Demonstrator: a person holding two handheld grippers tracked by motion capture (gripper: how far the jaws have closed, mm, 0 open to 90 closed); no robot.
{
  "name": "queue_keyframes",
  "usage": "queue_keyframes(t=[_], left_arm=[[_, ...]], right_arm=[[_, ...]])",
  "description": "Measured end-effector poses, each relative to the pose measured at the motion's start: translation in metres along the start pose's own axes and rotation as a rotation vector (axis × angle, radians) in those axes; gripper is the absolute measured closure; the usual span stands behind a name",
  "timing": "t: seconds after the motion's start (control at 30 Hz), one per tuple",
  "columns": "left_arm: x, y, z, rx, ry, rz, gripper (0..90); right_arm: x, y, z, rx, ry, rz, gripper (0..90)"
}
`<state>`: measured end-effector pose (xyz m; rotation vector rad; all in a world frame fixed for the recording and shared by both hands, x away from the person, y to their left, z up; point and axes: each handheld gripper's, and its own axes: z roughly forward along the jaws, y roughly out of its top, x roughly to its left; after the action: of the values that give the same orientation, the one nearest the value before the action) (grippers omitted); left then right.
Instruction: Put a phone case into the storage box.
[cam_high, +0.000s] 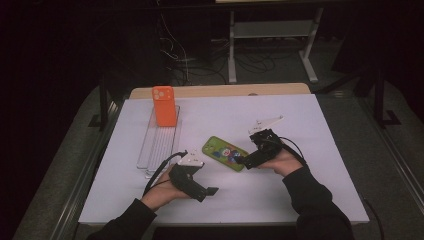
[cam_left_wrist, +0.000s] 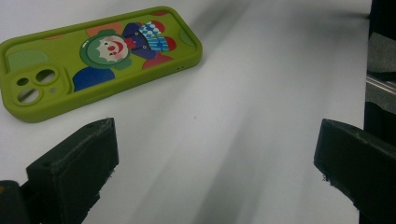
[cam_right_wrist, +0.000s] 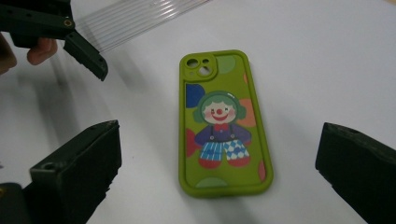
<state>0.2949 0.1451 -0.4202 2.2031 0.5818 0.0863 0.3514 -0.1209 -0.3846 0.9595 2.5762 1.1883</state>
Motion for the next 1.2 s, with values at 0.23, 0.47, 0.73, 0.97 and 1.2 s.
queue_keyframes(t=[0.23, 0.47, 0.73, 0.97, 1.2], left_arm=[[0.002, 0.0, -0.001, 0.007, 0.006, 0.014, 0.0], [0.002, 0.0, -0.002, 0.004, 0.004, 0.0, 0.0], [0.001, 0.0, -0.002, -0.004, 0.003, 0.004, 0.0], [0.002, 0.0, -0.002, -0.004, 0.009, 0.005, 0.0], [0.001, 0.0, -0.002, 0.001, 0.009, -0.007, 0.0]], right_arm=[[-0.002, 0.011, 0.015, 0.013, 0.003, -0.013, 0.0], [-0.004, 0.02, 0.029, 0.028, 0.003, -0.021, 0.0], [-0.005, 0.019, 0.048, 0.098, -0.009, -0.031, 0.0], [-0.007, 0.014, 0.062, 0.153, -0.027, -0.041, 0.0], [-0.008, 0.01, 0.076, 0.204, -0.029, -0.065, 0.0]])
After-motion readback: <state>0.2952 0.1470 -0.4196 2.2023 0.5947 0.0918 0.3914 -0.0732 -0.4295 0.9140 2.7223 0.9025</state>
